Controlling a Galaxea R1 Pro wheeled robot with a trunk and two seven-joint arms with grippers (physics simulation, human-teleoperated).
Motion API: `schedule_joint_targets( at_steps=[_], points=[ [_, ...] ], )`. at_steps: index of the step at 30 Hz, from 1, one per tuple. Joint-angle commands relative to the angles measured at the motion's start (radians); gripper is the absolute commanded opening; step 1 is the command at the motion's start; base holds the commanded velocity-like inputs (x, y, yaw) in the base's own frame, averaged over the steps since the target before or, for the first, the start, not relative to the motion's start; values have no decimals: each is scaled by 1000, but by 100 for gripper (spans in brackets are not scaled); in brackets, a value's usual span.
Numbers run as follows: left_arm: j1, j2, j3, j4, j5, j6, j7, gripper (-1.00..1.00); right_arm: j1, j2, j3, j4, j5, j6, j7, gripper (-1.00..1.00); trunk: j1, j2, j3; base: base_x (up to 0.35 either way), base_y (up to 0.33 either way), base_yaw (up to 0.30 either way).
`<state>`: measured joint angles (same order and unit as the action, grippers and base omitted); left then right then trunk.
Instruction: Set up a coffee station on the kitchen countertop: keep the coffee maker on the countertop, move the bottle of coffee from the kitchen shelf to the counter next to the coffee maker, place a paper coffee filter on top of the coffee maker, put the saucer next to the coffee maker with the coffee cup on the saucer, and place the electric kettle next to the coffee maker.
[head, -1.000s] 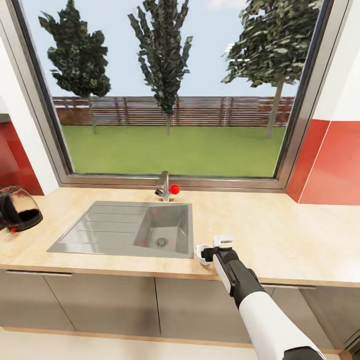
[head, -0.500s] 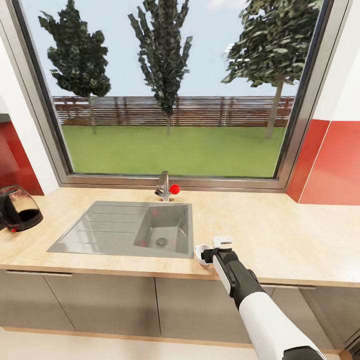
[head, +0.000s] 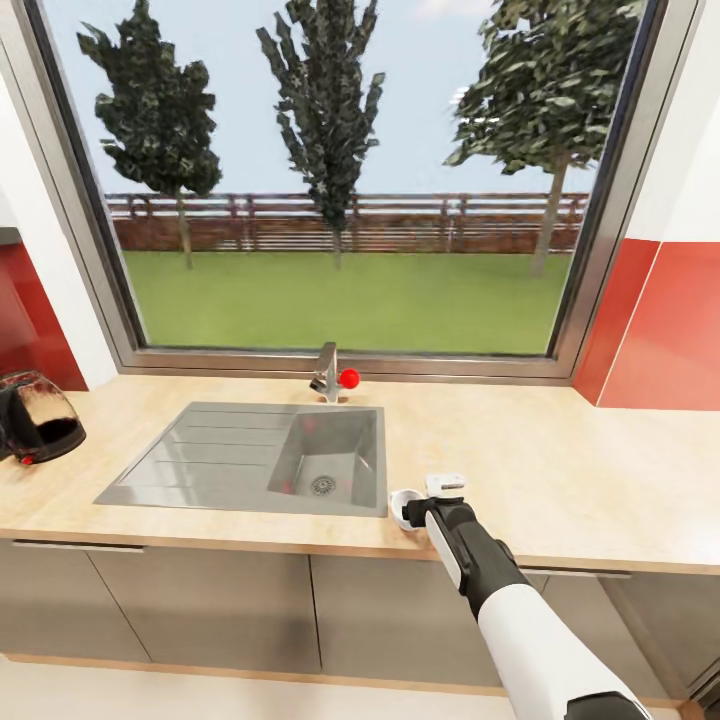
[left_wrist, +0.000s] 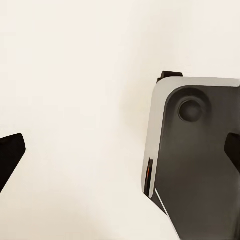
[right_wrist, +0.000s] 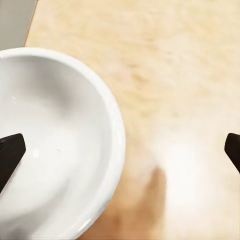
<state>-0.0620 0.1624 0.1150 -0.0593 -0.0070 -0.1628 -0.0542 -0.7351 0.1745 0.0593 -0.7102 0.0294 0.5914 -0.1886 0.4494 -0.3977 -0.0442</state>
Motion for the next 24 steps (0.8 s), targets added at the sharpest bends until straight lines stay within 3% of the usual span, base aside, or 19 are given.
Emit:
schedule_joint_targets(
  at_steps=[1,14,15,24],
  points=[
    [-1,0,8,1,-1,-3,-6,100,-1,0,2,2,3,6,-3,100,1,-2,-2,0,0,0],
    [-1,0,8,1,-1,-3,-6,100,-1,0,2,53,1,4,-2,100,1,-2,-2,0,0,0],
    [-1,0,8,1,-1,-3,-6,100,-1,0,2,53,1,4,-2,-100,1,-2,-2,0,0,0],
    [-1,1,8,1,-1,-3,-6,100,-1,0,2,54,1,4,-2,-100,1,-2,-2,0,0,0]
  ],
)
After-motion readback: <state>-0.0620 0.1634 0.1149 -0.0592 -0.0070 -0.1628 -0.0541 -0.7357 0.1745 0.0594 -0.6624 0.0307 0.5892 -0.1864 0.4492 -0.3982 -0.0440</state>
